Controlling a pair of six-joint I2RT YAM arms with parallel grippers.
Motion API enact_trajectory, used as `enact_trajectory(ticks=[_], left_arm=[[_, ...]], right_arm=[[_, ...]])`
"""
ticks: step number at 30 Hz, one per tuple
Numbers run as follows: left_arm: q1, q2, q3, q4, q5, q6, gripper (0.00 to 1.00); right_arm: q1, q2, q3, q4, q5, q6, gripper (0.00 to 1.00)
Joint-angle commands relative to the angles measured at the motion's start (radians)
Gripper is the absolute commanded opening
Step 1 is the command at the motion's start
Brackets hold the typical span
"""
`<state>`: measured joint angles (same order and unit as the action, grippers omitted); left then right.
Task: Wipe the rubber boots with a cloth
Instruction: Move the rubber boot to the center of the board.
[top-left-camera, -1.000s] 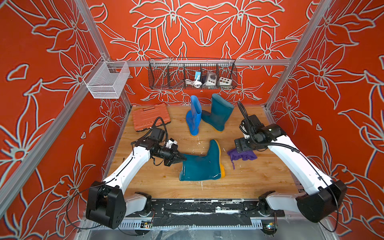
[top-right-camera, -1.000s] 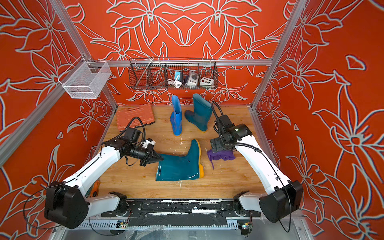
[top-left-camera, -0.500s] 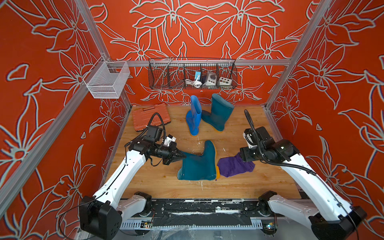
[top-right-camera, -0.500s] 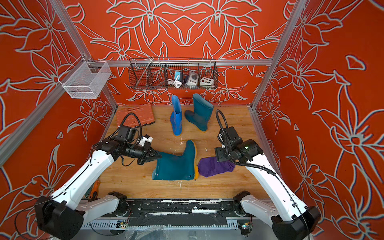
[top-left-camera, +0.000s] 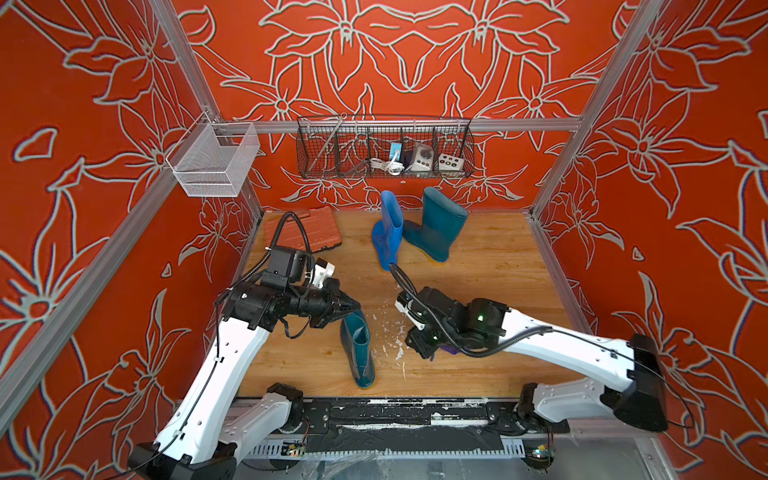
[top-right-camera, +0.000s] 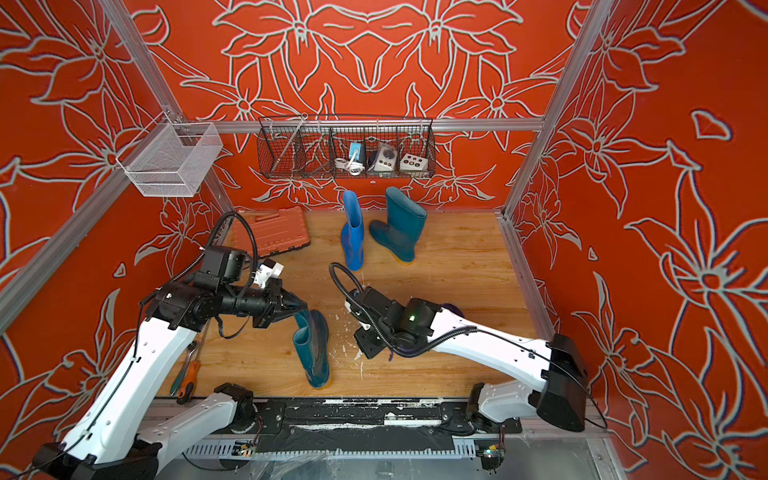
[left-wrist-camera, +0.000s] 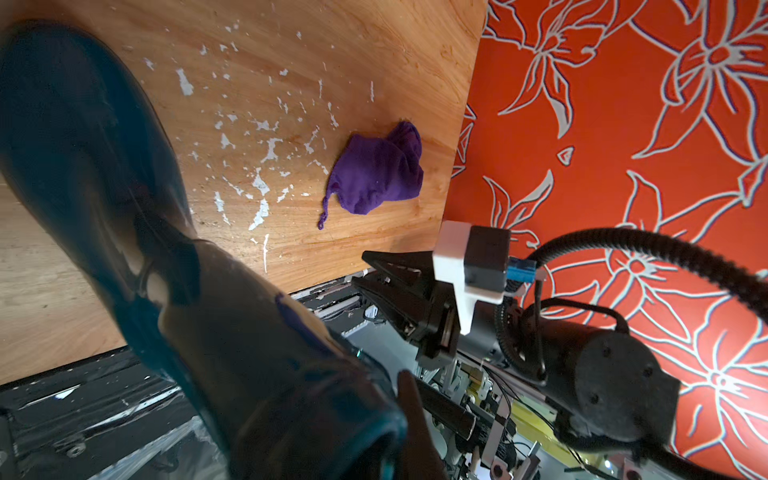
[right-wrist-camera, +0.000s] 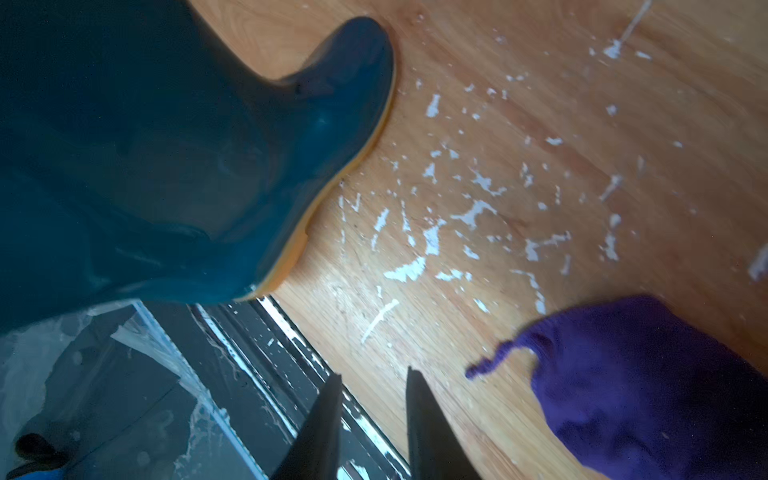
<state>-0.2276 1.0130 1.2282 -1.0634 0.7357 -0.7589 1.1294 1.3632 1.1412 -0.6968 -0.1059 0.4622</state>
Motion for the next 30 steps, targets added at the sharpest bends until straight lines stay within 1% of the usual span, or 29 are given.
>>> enact_trajectory(ticks=[1,6,8,12,19,24,26,27,28,29,30], left_arm=[[0.012,0.04,0.068,0.003,-0.068,0.043,0.0],[0.034,0.13,0.162,-0.024,-0.125,0.097,0.0],[0.046,0.18,0.218,-0.038,-0.15,0.118,0.0],[0.071,0.291,0.32,-0.034,-0.154,0.15,0.0],[0.097,0.501,0.496,-0.015,-0.139,0.178,0.0],[0.1,0.632,0.606,-0.011,-0.119,0.189,0.0],[0.101,0.67,0.631,-0.014,-0.124,0.203,0.0],[0.1,0.684,0.641,-0.022,-0.133,0.216,0.0],[0.1,0.692,0.647,-0.028,-0.152,0.235,0.03],[0.1,0.694,0.645,-0.028,-0.167,0.248,0.1],[0.1,0.693,0.643,-0.027,-0.185,0.264,0.2]], right_arm=[[0.005,0.045,0.065,0.082,-0.052,-0.051,0.28],[-0.002,0.121,0.129,0.082,-0.049,-0.1,0.28],[-0.018,0.151,0.158,0.07,-0.051,-0.117,0.28],[-0.077,0.185,0.21,0.04,-0.04,-0.139,0.28],[-0.224,0.156,0.235,-0.003,-0.041,-0.179,0.29],[-0.308,0.105,0.21,-0.021,-0.015,-0.197,0.29],[-0.328,0.074,0.191,-0.023,0.019,-0.206,0.35],[-0.339,0.056,0.178,-0.023,0.044,-0.209,0.42],[-0.35,0.035,0.163,-0.023,0.078,-0.209,0.52],[-0.359,0.015,0.15,-0.019,0.108,-0.21,0.6],[-0.37,-0.011,0.131,-0.016,0.16,-0.211,0.68]])
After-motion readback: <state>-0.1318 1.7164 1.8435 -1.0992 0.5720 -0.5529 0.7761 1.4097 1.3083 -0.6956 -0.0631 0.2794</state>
